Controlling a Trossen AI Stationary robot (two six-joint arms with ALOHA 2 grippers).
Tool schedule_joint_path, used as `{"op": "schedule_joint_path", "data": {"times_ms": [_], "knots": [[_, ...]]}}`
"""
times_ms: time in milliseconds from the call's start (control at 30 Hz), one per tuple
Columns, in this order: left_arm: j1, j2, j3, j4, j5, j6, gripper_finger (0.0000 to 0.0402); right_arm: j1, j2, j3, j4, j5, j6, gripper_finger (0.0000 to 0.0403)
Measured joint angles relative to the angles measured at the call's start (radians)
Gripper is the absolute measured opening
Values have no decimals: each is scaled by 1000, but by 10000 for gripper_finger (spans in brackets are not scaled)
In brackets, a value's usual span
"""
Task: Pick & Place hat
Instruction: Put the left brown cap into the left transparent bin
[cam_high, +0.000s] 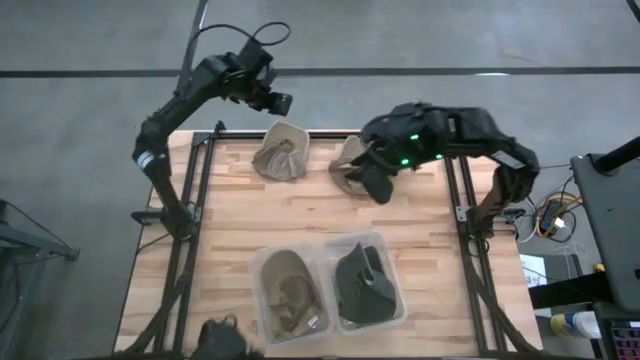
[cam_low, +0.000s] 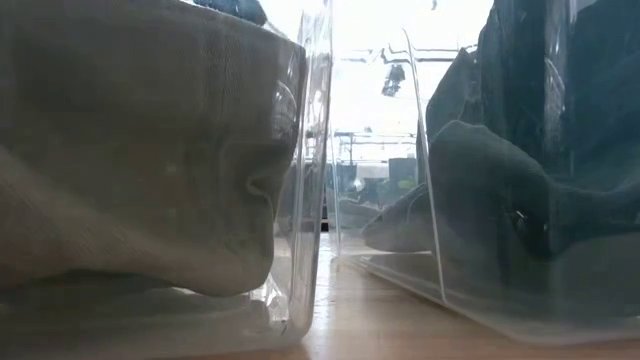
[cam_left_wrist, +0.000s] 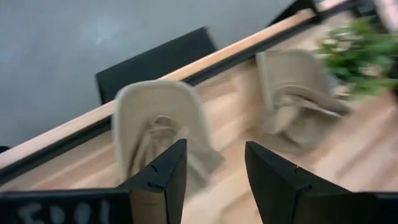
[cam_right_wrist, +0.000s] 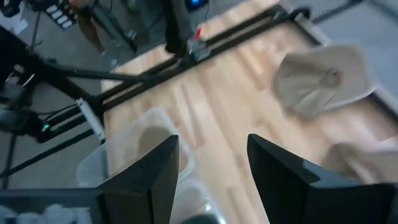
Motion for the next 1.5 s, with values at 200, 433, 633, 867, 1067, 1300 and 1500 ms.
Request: {"op": "schedule_joint_path", "data": {"times_ms": [200,433,633,867,1067,1300,1500], "knots": [[87,127,0,-3,-1,44,154,-32,-60,0,8,69,-31,183],[192,251,0,-55,67,64,154,-43,-74,0,16,106,-27,182],[250,333,0,-107,150,104,154,-44,-59,-2,25,140,6,183],[270,401,0,-151,157,138,154,-44,-36,-2,47,146,41,183],[265,430,0,-148,160,173,154,-44,-13,-2,48,146,49,183],[263,447,0,-133,162,181,154,-45,-7,-2,50,146,63,183],[259,449,-1,-94,166,183,150,-49,-7,-2,51,146,78,182]]}}
